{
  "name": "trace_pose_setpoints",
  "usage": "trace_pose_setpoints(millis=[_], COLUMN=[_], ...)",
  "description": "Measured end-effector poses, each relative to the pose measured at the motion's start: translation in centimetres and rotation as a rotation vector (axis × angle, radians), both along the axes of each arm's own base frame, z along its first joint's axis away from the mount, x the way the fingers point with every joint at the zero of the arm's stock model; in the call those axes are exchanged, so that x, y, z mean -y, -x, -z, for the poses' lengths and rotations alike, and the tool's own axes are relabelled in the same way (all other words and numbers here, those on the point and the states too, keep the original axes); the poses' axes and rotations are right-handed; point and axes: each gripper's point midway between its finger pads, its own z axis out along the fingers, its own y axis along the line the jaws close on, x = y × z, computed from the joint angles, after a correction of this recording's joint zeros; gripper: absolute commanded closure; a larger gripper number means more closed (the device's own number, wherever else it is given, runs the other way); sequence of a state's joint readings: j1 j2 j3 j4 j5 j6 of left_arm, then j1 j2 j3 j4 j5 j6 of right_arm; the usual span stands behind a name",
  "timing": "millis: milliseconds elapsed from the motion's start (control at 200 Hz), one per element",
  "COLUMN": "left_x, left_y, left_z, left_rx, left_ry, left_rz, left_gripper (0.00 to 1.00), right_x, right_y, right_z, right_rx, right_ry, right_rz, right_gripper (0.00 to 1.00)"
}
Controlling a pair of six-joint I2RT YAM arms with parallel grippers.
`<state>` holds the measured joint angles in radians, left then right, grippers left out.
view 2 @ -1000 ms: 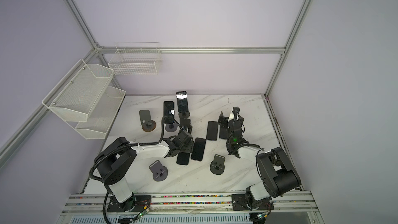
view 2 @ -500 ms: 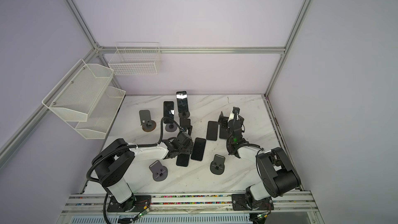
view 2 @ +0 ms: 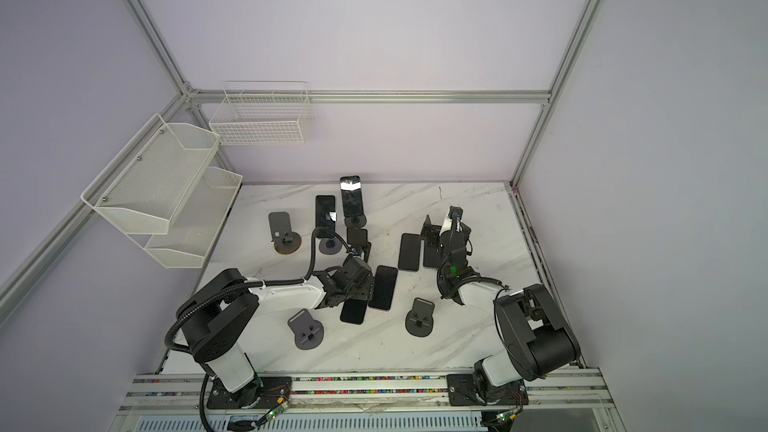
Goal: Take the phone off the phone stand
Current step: 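Lower the black phone flat beside the purple-cased phone and open the left gripper, then raise the left gripper and reach toward the white-edged phone on the grey stand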
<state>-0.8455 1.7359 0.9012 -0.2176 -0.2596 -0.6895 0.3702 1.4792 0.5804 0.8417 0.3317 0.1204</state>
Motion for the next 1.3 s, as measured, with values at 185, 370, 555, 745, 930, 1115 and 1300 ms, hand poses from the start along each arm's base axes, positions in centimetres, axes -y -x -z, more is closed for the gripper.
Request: trace_pose_setpoints(millis=[185,370,555,745,930,1115,1300], left_x=[-0.1,-1.2,-3.4,-2.7,-1.7,-2.8,-6.4], left_y=[0.1,1.6,3.6,1.8,-0.5,-2.9,-6.7], left_z=[-0.1,-0.5,-1.2,-7.8,-15.1,-19.9,-23.8], left_rx=[-0.002,-0.054,-0.148,-0.047,0.1,0.199,0.289], left_ry=[-0.002,-0.044,-0.16,-0.126,-0.036,-0.006,0.01], left_rz=[-0.001,0.008,0.03,0.036,0.038,0.026,-0.06], left_gripper=[0.2,0.16,0.15,0.13,0.1,0.06,0.0], right_x=[0.0,0.0,0.0,0.0,0.0,0.0,0.0], right_y=[0.0,0.0,0.0,0.0,0.0,0.0,-0.1], right_z=[0.0,0.0,0.0,0.0,0.0,0.0,0.1], right_rx=[0.0,0.0,0.0,0.0,-0.001,-0.001,-0.004], right_ry=[0.0,0.0,0.0,0.0,0.001,0.001,0.002], right_rz=[0.0,0.0,0.0,0.0,0.0,0.0,0.0], right_gripper=[0.03,0.03,0.03,0.03,0.03,0.03,0.03])
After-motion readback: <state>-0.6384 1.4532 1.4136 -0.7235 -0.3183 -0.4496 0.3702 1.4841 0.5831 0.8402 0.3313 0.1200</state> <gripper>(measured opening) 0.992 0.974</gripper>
